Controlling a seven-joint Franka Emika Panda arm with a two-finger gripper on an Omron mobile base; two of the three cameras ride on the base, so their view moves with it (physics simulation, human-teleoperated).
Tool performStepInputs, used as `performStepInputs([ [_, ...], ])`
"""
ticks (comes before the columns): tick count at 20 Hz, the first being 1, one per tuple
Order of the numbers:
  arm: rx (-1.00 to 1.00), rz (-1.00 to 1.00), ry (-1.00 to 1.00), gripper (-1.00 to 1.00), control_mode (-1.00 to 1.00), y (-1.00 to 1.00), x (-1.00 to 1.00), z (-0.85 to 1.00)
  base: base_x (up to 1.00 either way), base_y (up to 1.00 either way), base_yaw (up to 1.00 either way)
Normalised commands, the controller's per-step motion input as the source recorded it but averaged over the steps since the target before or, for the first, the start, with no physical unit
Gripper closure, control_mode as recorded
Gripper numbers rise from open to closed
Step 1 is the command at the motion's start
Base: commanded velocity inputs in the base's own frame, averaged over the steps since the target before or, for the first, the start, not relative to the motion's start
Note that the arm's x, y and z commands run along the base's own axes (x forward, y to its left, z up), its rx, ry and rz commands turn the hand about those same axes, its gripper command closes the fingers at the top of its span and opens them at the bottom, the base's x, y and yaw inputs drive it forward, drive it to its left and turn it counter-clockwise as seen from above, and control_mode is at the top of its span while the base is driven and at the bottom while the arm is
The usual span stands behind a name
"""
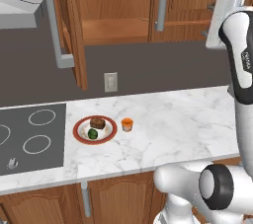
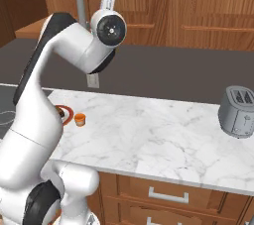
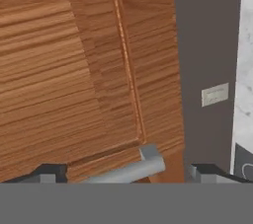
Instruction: Pick the avocado and bread from the counter and place them on the plate. Then pick the jam from the cabinet and place it next to the plate. Lastly close the cabinet door.
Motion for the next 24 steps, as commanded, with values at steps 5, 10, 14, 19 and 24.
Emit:
performStepInputs([
  [5, -0.36, 0.0, -0.18, -1.0, -1.0, 0.0, -1.0, 0.0, 0.0, 0.0, 0.0],
  [10, -0.52, 0.01, -0.1, -1.0, -1.0, 0.01, -1.0, -0.01, 0.0, 0.0, 0.0],
  [14, -0.57, 0.0, 0.0, -1.0, -1.0, 0.23, -1.0, -0.04, 0.0, 0.0, 0.0],
  [19, -0.58, 0.0, 0.03, -1.0, -1.0, 0.39, -0.94, -0.08, 0.0, 0.0, 0.0],
  [24, -0.53, -0.04, 0.17, -1.0, -1.0, 0.59, -0.49, -0.02, 0.0, 0.0, 0.0],
])
